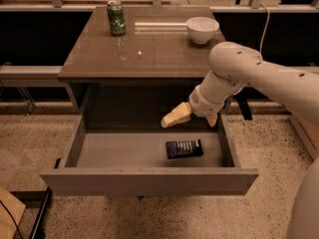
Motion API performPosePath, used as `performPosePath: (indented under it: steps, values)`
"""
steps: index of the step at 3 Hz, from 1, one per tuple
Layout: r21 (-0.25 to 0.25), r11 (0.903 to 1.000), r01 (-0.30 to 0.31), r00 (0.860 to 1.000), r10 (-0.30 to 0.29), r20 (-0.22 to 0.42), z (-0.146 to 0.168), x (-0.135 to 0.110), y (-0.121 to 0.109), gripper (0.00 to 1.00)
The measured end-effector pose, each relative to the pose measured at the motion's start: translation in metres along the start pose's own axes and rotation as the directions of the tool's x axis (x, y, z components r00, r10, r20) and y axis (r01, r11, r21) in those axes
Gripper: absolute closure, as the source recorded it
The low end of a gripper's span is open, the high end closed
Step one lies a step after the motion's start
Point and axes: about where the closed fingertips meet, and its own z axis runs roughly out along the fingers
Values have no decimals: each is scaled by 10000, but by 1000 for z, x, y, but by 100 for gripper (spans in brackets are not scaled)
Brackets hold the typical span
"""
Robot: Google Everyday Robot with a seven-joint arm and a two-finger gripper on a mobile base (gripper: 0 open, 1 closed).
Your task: Pick rxbar blueberry from top drawer and place on counter
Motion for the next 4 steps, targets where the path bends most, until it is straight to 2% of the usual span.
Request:
performPosePath:
  steps: [1,2,4]
  values:
    - [481,9970,-604,9980,612,-140,27,-9,-4,0]
    - [1065,9857,-1305,9898,1358,-436,49,-11,-13,0]
    - [1545,9581,-2413,9599,2590,-1070,77,-2,-20,0]
